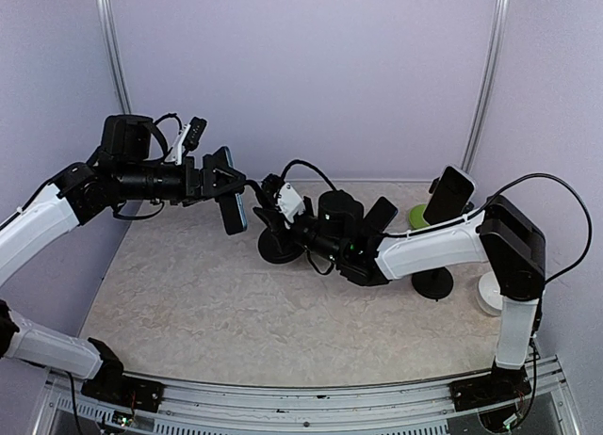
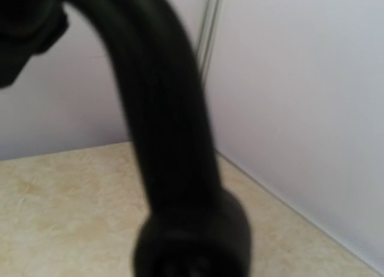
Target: Remove the phone from the phone stand
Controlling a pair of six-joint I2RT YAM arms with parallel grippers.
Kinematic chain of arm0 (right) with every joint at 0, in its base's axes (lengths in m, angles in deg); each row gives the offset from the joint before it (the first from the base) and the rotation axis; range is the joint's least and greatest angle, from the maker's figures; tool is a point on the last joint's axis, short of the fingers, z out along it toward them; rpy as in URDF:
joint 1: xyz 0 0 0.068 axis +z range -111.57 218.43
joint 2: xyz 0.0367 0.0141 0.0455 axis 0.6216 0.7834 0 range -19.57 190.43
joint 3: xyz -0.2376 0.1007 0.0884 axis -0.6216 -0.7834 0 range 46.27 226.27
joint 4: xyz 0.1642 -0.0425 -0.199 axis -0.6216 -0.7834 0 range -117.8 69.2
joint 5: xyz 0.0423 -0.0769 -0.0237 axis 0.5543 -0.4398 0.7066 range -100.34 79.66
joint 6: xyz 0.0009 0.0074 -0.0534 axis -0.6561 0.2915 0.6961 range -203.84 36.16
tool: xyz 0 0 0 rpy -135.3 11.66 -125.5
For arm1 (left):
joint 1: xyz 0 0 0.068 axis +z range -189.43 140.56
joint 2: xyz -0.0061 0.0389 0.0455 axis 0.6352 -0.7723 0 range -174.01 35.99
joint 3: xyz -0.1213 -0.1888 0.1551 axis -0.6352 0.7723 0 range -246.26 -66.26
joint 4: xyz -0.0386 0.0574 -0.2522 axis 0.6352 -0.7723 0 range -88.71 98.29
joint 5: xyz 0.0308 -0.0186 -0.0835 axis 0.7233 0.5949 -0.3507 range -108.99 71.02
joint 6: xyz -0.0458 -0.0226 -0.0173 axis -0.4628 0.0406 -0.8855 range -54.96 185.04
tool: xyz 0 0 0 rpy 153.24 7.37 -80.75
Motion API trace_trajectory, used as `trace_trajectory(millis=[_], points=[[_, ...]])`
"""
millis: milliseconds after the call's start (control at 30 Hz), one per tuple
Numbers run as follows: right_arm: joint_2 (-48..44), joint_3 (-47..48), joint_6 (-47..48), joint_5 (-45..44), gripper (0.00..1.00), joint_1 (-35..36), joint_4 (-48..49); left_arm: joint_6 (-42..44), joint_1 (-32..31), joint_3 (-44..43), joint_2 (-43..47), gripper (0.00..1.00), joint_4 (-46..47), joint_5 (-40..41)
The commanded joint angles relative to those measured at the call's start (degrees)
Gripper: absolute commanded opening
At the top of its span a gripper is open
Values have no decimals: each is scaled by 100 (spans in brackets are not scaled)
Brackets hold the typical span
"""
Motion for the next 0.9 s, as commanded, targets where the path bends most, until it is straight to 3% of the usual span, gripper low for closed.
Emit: trace_trajectory(millis=[0,333,867], points=[[-149,-347,198,745,0,34,-150,1295,-37,-668,-120,44,-134,568],[7,-902,-39,1199,0,2,479,2105,-858,-1053,-503,37,-971,1335],[697,-1135,-500,1756,0,-46,1511,1991,-1787,-1425,-1234,32,-1400,2082]])
